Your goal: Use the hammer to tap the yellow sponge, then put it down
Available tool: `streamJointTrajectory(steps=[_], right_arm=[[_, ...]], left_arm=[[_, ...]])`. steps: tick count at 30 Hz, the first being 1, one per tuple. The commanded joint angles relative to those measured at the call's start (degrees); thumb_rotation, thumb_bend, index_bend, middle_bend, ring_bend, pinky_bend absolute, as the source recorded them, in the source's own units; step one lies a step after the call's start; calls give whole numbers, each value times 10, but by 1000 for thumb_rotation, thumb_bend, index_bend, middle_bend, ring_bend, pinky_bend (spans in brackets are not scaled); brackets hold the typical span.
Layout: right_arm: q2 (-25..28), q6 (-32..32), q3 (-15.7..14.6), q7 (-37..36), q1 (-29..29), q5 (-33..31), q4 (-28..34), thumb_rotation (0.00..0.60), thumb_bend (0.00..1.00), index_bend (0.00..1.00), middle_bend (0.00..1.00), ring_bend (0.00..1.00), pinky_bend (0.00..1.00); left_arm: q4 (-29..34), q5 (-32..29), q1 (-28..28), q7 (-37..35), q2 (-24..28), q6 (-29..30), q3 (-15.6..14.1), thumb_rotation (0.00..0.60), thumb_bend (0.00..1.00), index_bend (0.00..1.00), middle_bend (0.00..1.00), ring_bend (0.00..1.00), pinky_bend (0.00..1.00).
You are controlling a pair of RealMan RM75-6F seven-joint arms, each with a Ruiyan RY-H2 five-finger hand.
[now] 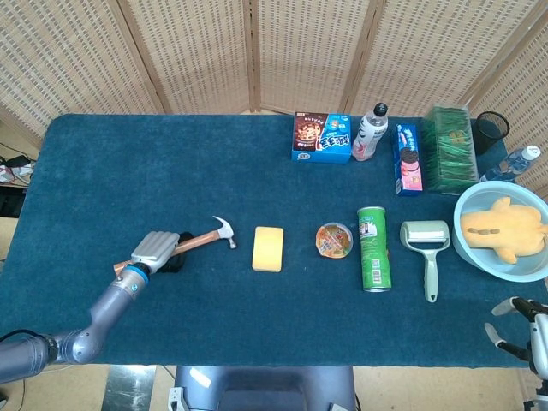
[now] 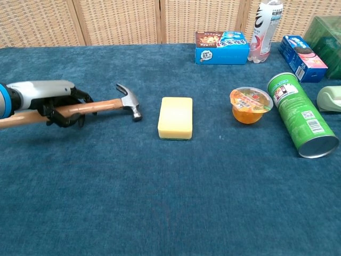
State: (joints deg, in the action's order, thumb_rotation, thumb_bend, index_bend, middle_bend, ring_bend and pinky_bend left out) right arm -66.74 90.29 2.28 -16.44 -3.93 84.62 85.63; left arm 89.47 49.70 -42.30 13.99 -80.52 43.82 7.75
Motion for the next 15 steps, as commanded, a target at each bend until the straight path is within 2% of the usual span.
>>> streamJointTrajectory(steps=[1,10,15], right_arm=[[0,4,2,4,-3,-2,3,600,289,530,519,441,374],[2,6,3,10,-8,-5,11,600,288,531,519,441,376],[0,5,4,3,-9,-4,4,600,287,530,519,441,377]], left_arm=[[-2,86,31,-82,-7,47,26,600,595,473,580,598,736],[0,213,57,-142,-7,135,27,600,502,507,644,641,770],[5,241,58,-181,3,133,20,600,443,508,645,640,770]])
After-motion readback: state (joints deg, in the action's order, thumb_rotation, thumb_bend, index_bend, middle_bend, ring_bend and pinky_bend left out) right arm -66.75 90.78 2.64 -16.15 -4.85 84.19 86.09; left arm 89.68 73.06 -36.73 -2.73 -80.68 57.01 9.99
